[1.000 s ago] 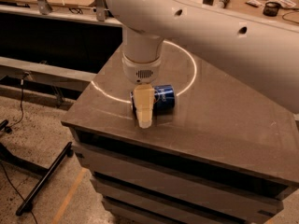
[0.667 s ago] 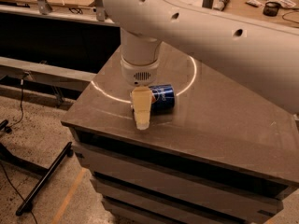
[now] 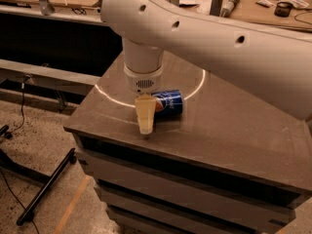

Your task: Place pepsi can upright

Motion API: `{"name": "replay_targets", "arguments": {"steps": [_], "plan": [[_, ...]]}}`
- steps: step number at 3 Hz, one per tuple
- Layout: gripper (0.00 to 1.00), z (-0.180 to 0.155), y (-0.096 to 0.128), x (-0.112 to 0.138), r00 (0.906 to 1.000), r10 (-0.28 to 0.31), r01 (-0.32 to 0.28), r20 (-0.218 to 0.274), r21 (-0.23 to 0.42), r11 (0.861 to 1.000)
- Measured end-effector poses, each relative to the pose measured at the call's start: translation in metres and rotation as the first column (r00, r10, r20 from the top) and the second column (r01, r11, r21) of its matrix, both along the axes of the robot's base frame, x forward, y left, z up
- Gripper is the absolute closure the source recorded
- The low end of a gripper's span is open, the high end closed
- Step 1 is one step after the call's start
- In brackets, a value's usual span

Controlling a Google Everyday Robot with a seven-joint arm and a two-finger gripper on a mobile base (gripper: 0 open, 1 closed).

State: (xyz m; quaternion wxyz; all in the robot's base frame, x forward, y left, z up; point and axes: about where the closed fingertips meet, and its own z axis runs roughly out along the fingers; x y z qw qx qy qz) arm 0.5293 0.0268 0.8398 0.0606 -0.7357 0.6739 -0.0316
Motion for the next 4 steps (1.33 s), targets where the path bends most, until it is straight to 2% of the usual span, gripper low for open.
{"name": "replay_targets", "arguments": {"steps": [2,3,4], "plan": [[0.65,-0.002,-0.003,-0.002,0.9999,-0.017,0.017,0.002,-0.013,1.0],[0.88,0.002,-0.007,-0.001,0.9998,-0.017,0.018,-0.007,0.013,1.0],[1.0,0.023,-0.019,0.005,0.9989,-0.026,0.031,-0.038,0.141,0.989]]}}
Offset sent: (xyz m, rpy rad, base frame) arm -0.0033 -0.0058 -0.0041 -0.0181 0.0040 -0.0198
